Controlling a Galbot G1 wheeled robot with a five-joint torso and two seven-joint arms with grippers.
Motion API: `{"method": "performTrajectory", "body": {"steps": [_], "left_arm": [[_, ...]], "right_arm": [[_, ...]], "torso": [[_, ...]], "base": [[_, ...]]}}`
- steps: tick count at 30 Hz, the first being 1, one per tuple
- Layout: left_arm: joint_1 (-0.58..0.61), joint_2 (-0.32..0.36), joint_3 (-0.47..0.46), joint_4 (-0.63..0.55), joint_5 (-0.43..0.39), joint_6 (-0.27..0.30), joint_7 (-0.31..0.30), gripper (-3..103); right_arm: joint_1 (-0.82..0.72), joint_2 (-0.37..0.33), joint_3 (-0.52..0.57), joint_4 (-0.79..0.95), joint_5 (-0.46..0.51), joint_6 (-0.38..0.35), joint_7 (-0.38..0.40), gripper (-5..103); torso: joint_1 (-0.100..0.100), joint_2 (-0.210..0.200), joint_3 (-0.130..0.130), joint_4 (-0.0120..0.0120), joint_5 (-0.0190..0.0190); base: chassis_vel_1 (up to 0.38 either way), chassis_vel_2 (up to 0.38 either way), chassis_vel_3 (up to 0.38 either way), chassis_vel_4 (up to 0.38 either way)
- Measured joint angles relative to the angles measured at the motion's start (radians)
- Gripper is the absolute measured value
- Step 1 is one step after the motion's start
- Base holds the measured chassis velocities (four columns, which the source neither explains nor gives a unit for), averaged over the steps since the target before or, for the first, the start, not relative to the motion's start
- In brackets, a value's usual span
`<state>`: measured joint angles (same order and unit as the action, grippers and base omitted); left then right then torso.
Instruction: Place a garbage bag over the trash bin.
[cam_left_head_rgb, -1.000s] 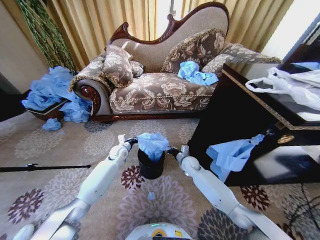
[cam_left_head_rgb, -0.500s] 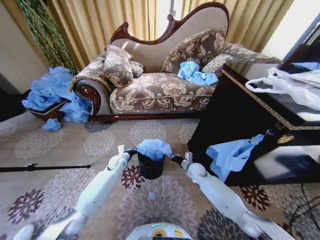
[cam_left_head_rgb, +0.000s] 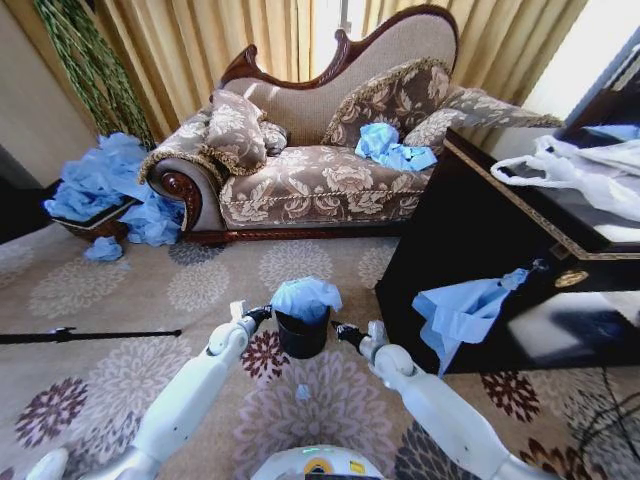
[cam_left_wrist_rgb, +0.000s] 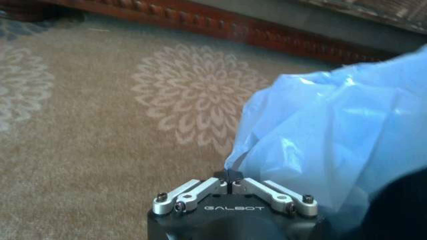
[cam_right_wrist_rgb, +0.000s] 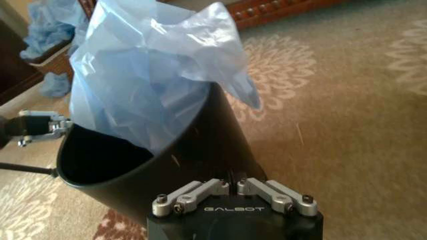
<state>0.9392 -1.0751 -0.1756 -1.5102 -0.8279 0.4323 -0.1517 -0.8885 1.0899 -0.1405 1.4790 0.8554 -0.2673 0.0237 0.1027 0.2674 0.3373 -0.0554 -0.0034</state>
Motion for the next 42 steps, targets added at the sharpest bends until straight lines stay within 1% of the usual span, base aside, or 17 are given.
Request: {"method": "performTrajectory", "body": {"steps": [9,12,15,17,19,21,22,24,26,27,29,30,33,35,36,38,42], "left_arm": [[0.087,0.003,-0.047,-0.077,0.098,-0.043,0.056,-3],[0.127,0.008,-0.066,-0.106,0.128,-0.071,0.057,7],[0.158,0.009,-0.097,-0.127,0.152,-0.086,0.057,23],[0.161,0.009,-0.104,-0.130,0.152,-0.087,0.055,28],[0.161,0.009,-0.109,-0.130,0.153,-0.087,0.053,34],[0.158,0.007,-0.110,-0.126,0.153,-0.087,0.052,44],[0.158,0.007,-0.110,-0.126,0.153,-0.087,0.052,44],[0.153,0.002,-0.111,-0.120,0.152,-0.087,0.051,56],[0.151,0.001,-0.112,-0.119,0.152,-0.087,0.051,56],[0.149,0.001,-0.112,-0.118,0.151,-0.087,0.051,61],[0.146,-0.001,-0.115,-0.112,0.150,-0.086,0.051,72],[0.146,-0.001,-0.115,-0.112,0.150,-0.086,0.051,72],[0.146,-0.003,-0.123,-0.106,0.149,-0.086,0.054,88],[0.146,-0.004,-0.123,-0.105,0.149,-0.086,0.054,88],[0.147,-0.005,-0.127,-0.104,0.149,-0.086,0.055,97],[0.148,-0.006,-0.130,-0.102,0.149,-0.086,0.057,99],[0.146,-0.006,-0.132,-0.099,0.148,-0.086,0.061,100]], "right_arm": [[-0.057,-0.040,0.086,0.149,-0.015,-0.004,0.131,-1],[-0.073,-0.050,0.116,0.212,-0.030,-0.001,0.169,2],[-0.070,-0.054,0.142,0.293,-0.057,0.001,0.204,12],[-0.057,-0.053,0.140,0.315,-0.058,0.001,0.215,16],[-0.010,-0.048,0.107,0.339,-0.048,0.000,0.239,27],[0.048,-0.039,0.066,0.350,-0.018,-0.004,0.259,32],[0.048,-0.039,0.066,0.350,-0.018,-0.004,0.259,32],[0.126,-0.022,-0.004,0.346,0.013,-0.021,0.283,42],[0.157,-0.015,-0.032,0.336,0.016,-0.025,0.286,48],[0.177,-0.009,-0.053,0.328,0.018,-0.031,0.288,54],[0.231,0.010,-0.111,0.300,0.045,-0.047,0.308,59],[0.231,0.010,-0.111,0.300,0.045,-0.047,0.308,59],[0.284,0.043,-0.169,0.270,0.152,-0.075,0.385,76],[0.288,0.047,-0.174,0.265,0.161,-0.077,0.391,80],[0.301,0.064,-0.189,0.242,0.192,-0.082,0.416,86],[0.310,0.079,-0.200,0.216,0.227,-0.086,0.434,96],[0.318,0.101,-0.212,0.167,0.234,-0.086,0.441,100]], "torso": [[0.000,0.000,0.000,0.0002,-0.0002],[0.000,0.000,0.000,0.0003,0.0001],[0.000,0.000,0.000,0.0000,-0.0001],[0.000,0.000,0.000,0.0001,0.0002],[0.000,0.000,0.000,-0.0002,-0.0002],[0.000,0.000,0.000,0.0003,0.0001],[0.000,0.000,0.000,0.0003,0.0001],[0.000,0.000,0.000,0.0003,-0.0003],[0.000,0.000,0.000,0.0005,-0.0003],[0.000,0.000,0.000,0.0005,-0.0003],[0.000,0.000,0.000,0.0001,-0.0002],[0.000,0.000,0.000,0.0001,-0.0002],[0.000,0.000,0.000,0.0003,-0.0001],[0.000,0.000,0.000,0.0003,-0.0002],[0.000,0.000,0.000,0.0002,-0.0001],[0.000,0.000,0.000,0.0002,0.0000],[0.000,0.000,0.000,0.0003,0.0000]], "base": [[0.000,0.000,0.000,0.000],[0.000,0.000,0.000,0.000],[0.000,0.000,0.000,0.000],[0.000,0.000,0.000,0.000],[0.000,0.000,0.000,0.000],[0.000,0.000,0.000,0.000],[0.000,0.000,0.000,0.000],[0.000,0.000,0.000,0.000],[0.000,0.000,0.000,0.000],[0.000,0.000,0.000,0.000],[0.000,0.000,0.000,0.000],[0.000,0.000,0.000,0.000],[0.000,0.000,0.000,0.000],[0.000,0.000,0.000,0.000],[0.000,0.000,0.000,0.000],[0.000,0.000,0.000,0.000],[0.000,0.000,0.000,0.000]]}}
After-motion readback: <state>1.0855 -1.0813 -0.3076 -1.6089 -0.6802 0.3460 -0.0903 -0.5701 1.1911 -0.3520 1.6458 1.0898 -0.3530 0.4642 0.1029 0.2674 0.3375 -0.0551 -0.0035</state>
